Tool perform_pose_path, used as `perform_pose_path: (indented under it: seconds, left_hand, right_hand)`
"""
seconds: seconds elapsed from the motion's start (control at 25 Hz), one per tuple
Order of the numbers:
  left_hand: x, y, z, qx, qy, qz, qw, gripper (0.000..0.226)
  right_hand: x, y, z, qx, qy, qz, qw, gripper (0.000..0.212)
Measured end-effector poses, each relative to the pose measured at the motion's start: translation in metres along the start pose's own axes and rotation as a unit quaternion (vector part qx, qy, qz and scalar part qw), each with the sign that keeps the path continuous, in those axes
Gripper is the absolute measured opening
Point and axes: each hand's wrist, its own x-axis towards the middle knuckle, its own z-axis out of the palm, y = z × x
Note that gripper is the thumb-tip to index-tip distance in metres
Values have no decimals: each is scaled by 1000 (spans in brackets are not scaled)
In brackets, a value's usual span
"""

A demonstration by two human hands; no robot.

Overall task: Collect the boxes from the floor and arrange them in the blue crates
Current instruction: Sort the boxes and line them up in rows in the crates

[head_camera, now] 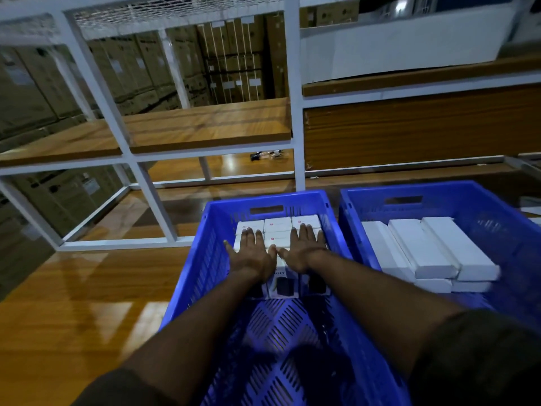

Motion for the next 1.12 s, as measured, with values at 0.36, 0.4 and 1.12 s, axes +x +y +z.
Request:
perform_pose_path:
  seconds: [0.36,0.4,1.12]
  left_hand:
    - [-13,41,-15,-68,155,20,985,59]
    - [-20,54,-22,-94,174,42,979,58]
    - [-113,213,-32,-71,160,88,981,66]
  right_hand:
    - [-49,24,-38,167,312,-84,931,60]
    - [-58,35,-43,178,343,-85,918,56]
    - [-181,334,-49,42,314,217,923,21]
